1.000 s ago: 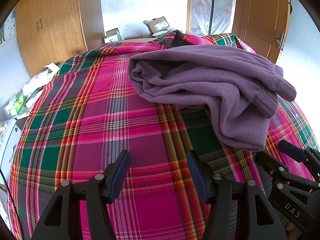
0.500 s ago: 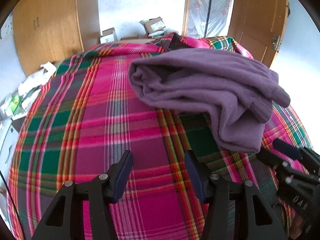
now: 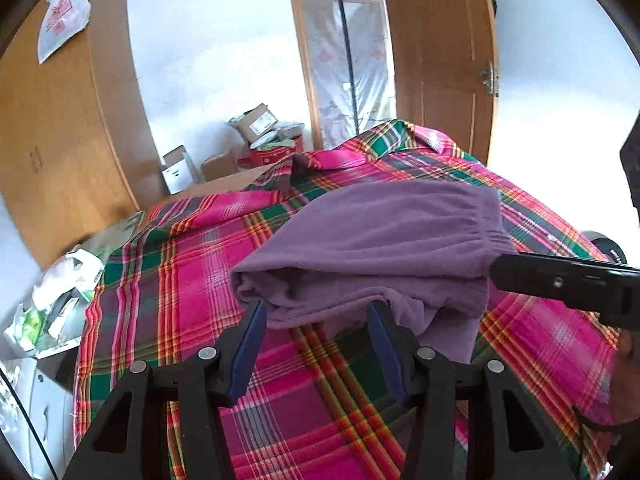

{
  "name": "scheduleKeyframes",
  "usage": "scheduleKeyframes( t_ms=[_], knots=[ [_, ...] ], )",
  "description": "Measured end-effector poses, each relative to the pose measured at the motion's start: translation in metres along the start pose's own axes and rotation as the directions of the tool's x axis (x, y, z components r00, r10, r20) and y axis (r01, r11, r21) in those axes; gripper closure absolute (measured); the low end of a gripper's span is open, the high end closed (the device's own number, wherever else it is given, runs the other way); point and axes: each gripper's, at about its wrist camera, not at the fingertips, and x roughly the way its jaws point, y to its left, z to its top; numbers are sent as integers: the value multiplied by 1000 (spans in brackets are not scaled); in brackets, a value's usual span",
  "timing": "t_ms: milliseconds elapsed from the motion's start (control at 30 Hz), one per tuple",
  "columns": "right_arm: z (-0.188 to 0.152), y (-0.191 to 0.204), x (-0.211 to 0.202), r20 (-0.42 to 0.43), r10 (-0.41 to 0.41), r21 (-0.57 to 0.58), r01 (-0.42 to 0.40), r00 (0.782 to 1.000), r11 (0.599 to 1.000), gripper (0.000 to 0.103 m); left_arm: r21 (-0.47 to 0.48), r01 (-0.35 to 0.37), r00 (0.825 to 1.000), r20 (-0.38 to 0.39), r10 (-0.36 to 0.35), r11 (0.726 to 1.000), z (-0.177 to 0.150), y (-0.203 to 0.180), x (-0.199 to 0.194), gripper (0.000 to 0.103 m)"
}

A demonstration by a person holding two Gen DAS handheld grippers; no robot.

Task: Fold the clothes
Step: 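Grasp the purple garment edge with the right gripper while the left gripper grasps nearby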

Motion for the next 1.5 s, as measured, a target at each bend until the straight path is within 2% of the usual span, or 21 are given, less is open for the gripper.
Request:
scheduleKeyframes(
  t_ms=[33,67,133,200,233,267,333,567,633,733,800,1000,1133,1400,1467,1500],
  knots=[
    [1,0,1,3,-3,1,3,1000,1000,56,-2,10,1000,2,-10,1000,2,1,0,51],
    [3,-1,3,-2,-4,2,4,1000,1000,60,0,18,1000,5,-18,1000,3,2,-1,51],
    [8,0,8,-23,-18,1,18,1000,1000,73,7,19,1000,3,-19,1000,7,1,-2,51],
    [10,1,10,-25,-21,-4,21,999,1000,80,15,21,1000,2,-21,1000,10,1,-4,51],
    [11,1,10,-24,-21,-13,21,1000,1000,93,7,46,999,7,-46,999,11,2,-8,51],
    [12,3,10,-17,-23,-28,22,1000,999,94,-2,72,997,13,-72,997,13,4,-11,51],
    [15,7,8,4,-30,-64,30,1000,998,95,-5,110,994,30,-109,994,15,6,-20,51],
    [35,16,-1,61,13,-113,-6,998,994,96,124,67,996,56,-74,990,24,-6,-11,51],
    [38,16,-2,57,38,-111,-31,998,993,96,156,25,998,57,-35,987,28,-9,-1,51],
    [41,17,-2,41,51,-119,-45,998,992,96,176,10,999,35,-16,984,34,-9,15,51],
    [41,17,0,26,60,-120,-56,998,991,96,201,-19,998,63,7,979,36,-9,17,51],
    [44,13,1,8,88,-93,-87,996,992,96,342,51,995,68,-79,938,42,-24,28,51],
    [49,10,4,6,95,-69,-94,995,993,96,324,138,985,55,-165,936,47,-24,32,51],
    [52,9,8,-4,114,-66,-114,994,991,96,313,180,980,27,-198,933,53,-22,48,51],
    [52,8,9,-7,113,-62,-113,994,992,96,329,196,977,13,-212,924,51,-25,50,54],
    [53,8,10,-9,112,-61,-112,994,992,96,337,204,976,7,-219,919,51,-26,51,66]
  ],
)
